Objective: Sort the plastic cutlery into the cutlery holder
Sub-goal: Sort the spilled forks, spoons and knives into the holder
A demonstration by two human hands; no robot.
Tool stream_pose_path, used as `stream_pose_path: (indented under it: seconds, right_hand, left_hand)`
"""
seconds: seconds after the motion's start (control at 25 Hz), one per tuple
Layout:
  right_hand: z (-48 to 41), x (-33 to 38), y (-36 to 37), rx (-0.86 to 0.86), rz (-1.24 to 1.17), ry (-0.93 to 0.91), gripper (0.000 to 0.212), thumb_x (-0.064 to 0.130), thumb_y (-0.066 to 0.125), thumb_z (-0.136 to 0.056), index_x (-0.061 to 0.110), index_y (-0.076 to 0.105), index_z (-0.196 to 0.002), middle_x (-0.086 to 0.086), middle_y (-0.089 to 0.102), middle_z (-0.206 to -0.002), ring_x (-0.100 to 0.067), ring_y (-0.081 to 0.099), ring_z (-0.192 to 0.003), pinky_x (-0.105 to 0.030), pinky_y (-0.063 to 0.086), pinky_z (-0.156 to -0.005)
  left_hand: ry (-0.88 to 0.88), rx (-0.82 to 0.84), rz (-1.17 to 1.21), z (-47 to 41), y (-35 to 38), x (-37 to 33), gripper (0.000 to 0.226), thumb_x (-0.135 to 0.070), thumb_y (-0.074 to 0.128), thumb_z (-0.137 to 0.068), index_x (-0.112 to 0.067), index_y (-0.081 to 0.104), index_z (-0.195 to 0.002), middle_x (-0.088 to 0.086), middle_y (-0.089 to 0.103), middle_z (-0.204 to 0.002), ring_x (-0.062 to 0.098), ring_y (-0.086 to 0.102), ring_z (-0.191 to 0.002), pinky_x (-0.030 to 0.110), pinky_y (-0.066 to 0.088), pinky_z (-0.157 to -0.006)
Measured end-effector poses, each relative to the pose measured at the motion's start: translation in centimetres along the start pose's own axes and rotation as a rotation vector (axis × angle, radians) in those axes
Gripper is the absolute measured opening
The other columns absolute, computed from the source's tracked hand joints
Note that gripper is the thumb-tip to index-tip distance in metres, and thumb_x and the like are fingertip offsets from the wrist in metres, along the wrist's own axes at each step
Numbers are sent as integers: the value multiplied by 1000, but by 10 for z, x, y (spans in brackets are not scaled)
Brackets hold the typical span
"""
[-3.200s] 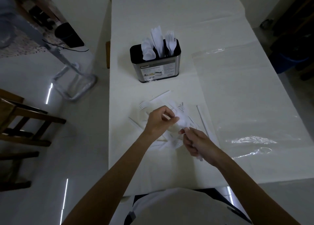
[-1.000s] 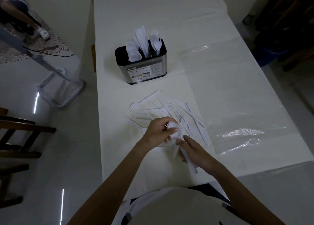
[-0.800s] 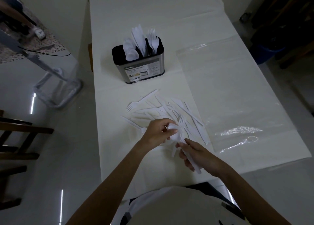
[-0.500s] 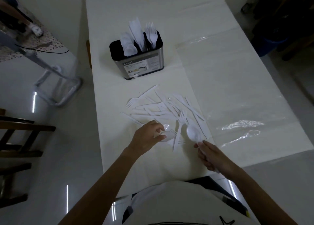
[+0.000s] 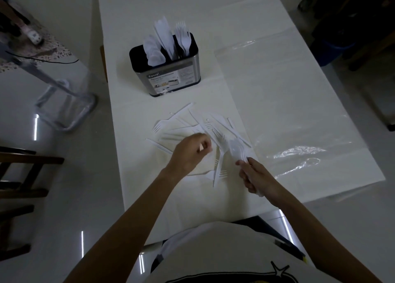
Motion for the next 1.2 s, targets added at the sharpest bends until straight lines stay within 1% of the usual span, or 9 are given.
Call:
stream_pose_path:
  seconds: [0.16,0.28,0.4,0.6,0.8,0.92,1.04,1.12,1.2]
  right_hand:
    - [-4,22,19,65,-14,-38,28,33,41,-98,9,54,-107,6,44,-58,-5,34,-39,-18,27,-38]
    - [-3,33,39,90,105,-36,34,37,38,-99,9,57,-106,-6,53,-62,-6,46,-47,-18,36,-44]
    - [-2,34,58,183,55,-45,36,39,37,-99,9,58,-97,-1,60,-64,-11,53,-57,-22,43,-53]
    - [1,28,73,369,-79,-33,35,37,31,-101,9,52,-102,5,44,-53,-11,42,-50,-24,41,-52]
    - [7,32,69,495,-45,-8,31,40,37,-98,11,47,-96,2,31,-56,-10,30,-44,-24,41,-47]
    - [6,34,63,452,69,-19,30,40,36,-99,12,46,-103,0,39,-58,-9,32,-40,-21,36,-41]
    - [1,35,56,322,344,-175,33,39,38,-99,13,45,-117,1,57,-72,-9,48,-47,-20,44,-51]
    - [0,37,54,238,458,-289,27,35,39,-99,14,51,-110,2,58,-73,-10,53,-58,-25,47,-61]
    - [-2,45,54,188,487,-351,25,33,37,-100,14,53,-101,2,54,-70,-12,51,-57,-29,46,-57]
  left_hand:
    - [-240,-235,493,-6,-31,-8,6,-14,67,-84,-17,63,-81,-2,64,-77,8,59,-54,17,45,-53]
    - [-406,-171,767,6,-23,-4,12,-2,68,-81,-12,62,-79,4,63,-70,9,61,-50,21,44,-48]
    - [-459,-207,767,20,-16,8,12,-2,69,-81,-11,61,-80,4,63,-68,10,59,-49,24,44,-48]
    - [-483,-274,562,27,-16,18,12,-16,71,-80,-20,60,-84,-4,63,-85,10,55,-66,25,48,-58]
    - [-371,-93,721,24,-8,1,21,-6,46,-92,-24,54,-100,2,59,-97,11,48,-58,14,40,-46]
    - [-238,-43,567,17,-4,-4,5,-21,55,-92,-18,59,-92,-9,60,-86,-1,50,-62,10,39,-55]
    - [-215,-135,476,12,-6,4,20,-32,65,-80,-16,58,-89,-6,60,-85,0,54,-74,11,41,-65]
    - [-233,-158,496,6,-11,6,15,-30,67,-80,-17,61,-82,-7,62,-81,0,54,-71,15,42,-65]
    - [-248,-144,509,-2,-18,4,15,-23,68,-84,-20,59,-72,-9,60,-70,-4,51,-60,17,41,-60]
Point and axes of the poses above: each hand's wrist, its own z-axis away from the middle knuckle, its own y-axis out of the palm, x = y × z, the point moved 4 cm from there along -z, towards the middle knuckle
